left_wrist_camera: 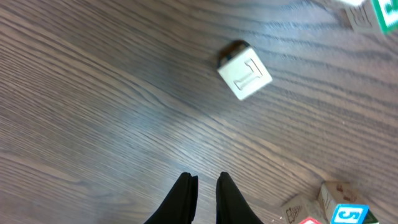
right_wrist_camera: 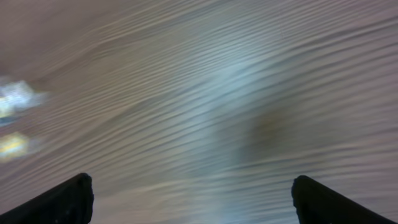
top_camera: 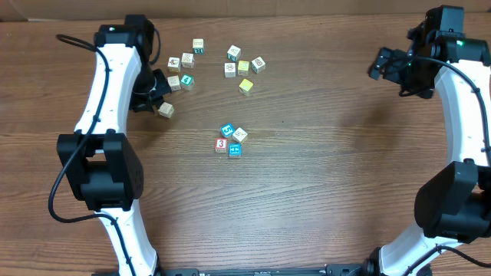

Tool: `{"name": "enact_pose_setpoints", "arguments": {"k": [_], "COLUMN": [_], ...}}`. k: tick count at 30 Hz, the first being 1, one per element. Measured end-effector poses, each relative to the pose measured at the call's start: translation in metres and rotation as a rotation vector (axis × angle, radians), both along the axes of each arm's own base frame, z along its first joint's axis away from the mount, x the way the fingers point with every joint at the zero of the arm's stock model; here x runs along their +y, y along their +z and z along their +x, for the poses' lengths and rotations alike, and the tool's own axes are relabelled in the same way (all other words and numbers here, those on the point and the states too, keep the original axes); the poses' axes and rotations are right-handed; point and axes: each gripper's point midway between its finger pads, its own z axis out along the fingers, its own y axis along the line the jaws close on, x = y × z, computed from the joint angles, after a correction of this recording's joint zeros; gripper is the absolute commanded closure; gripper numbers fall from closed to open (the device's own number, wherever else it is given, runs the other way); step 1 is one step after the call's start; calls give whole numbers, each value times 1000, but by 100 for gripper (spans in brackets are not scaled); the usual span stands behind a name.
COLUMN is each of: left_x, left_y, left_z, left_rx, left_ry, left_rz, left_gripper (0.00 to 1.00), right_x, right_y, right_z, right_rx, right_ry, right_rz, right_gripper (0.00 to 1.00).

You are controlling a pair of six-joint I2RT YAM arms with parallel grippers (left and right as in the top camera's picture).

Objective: Form a circle

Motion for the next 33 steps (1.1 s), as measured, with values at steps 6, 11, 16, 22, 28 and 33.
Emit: {"name": "enact_pose_setpoints", "arguments": {"k": [6,11,16,22,28,33], "left_x": [20,29,37,47,54,55], "left_y": [0,0,1,3,4,4], "left_z": [4,4,4,5,6,6], "left_rx": [-21,-23,-22,-27,-32,-32], "left_ry": [49,68,70,72,56,61], "left_rz": [-1,14,61,122,162,165], "left_gripper": [80,69,51,39,0,0], "right_x": [78,154,221,266,304,324], "right_y": [15,11,-3,-29,-54,-68], "right_z": [-6,-23,-50,-71,-84,-81], "right_rx": [-31,-8,-2,-33,-119,-213], "right_ry": [224,437,672,850,989,1037], "right_rz": [245,208,75,-101,-233,-278], "right_gripper": [43,28,25,24,26,32]}}
